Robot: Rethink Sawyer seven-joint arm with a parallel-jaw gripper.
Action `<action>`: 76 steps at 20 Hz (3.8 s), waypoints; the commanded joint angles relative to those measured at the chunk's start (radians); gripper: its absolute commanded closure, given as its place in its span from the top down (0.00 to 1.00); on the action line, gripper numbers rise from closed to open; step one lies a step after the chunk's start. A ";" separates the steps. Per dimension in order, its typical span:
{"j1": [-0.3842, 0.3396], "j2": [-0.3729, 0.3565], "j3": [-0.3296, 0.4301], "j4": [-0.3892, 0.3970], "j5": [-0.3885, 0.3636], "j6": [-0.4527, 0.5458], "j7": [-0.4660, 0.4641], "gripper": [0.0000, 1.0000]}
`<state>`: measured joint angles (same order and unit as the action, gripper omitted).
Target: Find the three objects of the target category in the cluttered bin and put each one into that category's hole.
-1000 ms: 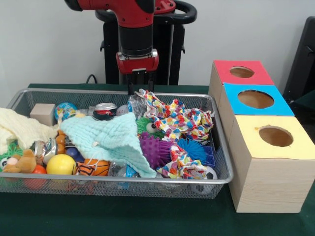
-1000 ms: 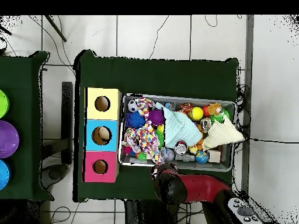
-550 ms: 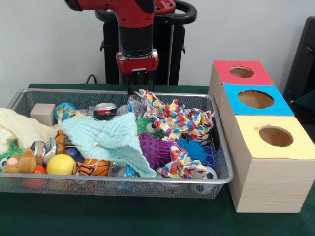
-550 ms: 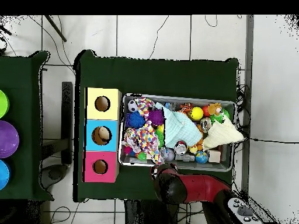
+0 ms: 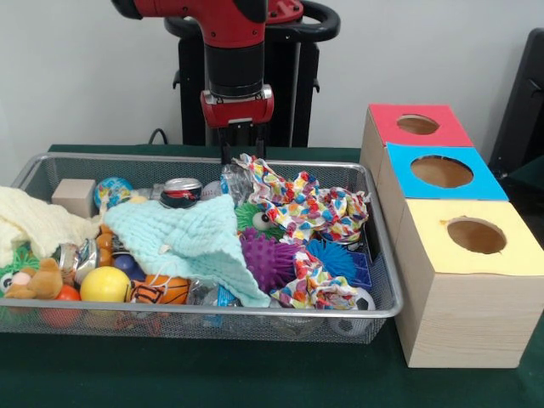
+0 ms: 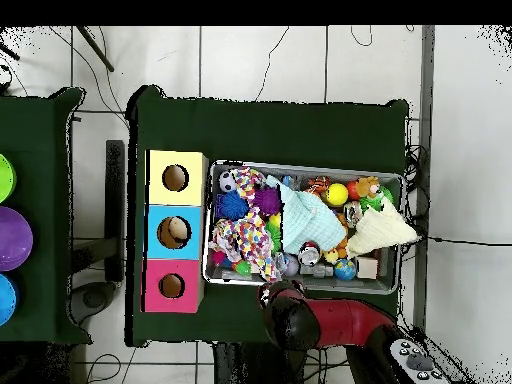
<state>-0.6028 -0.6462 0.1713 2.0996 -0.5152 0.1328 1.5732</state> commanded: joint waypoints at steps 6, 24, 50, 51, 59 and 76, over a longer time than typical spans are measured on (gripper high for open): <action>-0.019 0.252 0.098 -0.261 -0.045 -0.143 0.067 1.00; -0.026 0.254 0.105 -0.261 -0.054 -0.153 0.070 0.00; -0.003 0.040 0.119 -0.143 0.013 -0.001 0.081 0.00; -0.003 0.037 0.119 -0.141 0.014 0.003 0.081 0.00; -0.003 0.007 0.124 -0.131 0.023 0.037 0.075 0.00; -0.001 -0.009 0.129 -0.134 0.025 0.066 0.069 0.00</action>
<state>-0.6044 -0.6541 0.2149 2.0816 -0.5230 0.1421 1.5734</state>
